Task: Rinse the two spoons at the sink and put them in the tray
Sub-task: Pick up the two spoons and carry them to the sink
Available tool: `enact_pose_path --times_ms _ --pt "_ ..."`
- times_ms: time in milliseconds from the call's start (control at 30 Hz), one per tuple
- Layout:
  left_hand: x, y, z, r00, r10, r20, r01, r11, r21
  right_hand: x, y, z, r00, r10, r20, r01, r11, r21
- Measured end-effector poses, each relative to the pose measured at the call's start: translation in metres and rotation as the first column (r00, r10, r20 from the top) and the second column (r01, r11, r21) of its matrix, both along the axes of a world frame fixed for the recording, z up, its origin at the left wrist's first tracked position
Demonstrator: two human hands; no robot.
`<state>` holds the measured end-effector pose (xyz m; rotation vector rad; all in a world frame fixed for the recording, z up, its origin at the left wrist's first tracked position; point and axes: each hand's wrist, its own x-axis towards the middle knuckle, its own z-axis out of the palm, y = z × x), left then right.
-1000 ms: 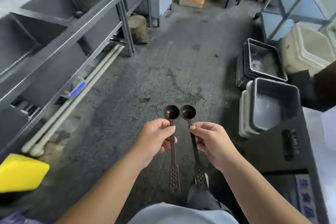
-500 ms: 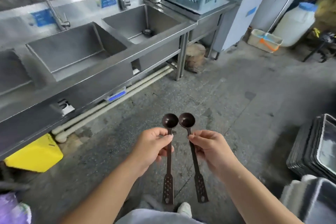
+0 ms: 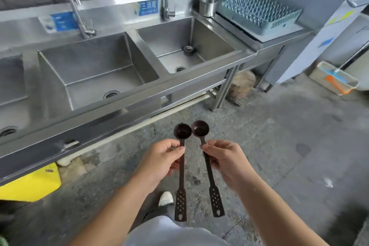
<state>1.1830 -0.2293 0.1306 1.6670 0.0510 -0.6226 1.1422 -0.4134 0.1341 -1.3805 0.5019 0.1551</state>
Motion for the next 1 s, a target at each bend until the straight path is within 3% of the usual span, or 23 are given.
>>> enact_pose_path --times_ms 167,400,733,1000 --pt "0.108 -0.018 0.012 0.999 -0.046 0.007 0.045 0.998 0.037 0.106 -0.02 0.006 1.0 0.018 0.0 -0.018 1.0 0.005" --pt "0.223 -0.058 0.008 1.0 0.027 -0.012 -0.027 0.999 0.031 0.227 -0.059 -0.004 0.999 0.035 -0.025 -0.034 0.999 0.034" --pt "0.345 -0.112 0.004 0.933 0.36 -0.026 -0.359 0.932 0.043 0.409 -0.109 -0.005 0.929 0.369 -0.017 -0.369 0.929 0.01" --pt "0.397 -0.074 -0.006 0.792 0.606 -0.075 -0.6 0.795 0.09 0.512 -0.061 -0.009 0.793 0.605 -0.072 -0.609 0.792 -0.045"
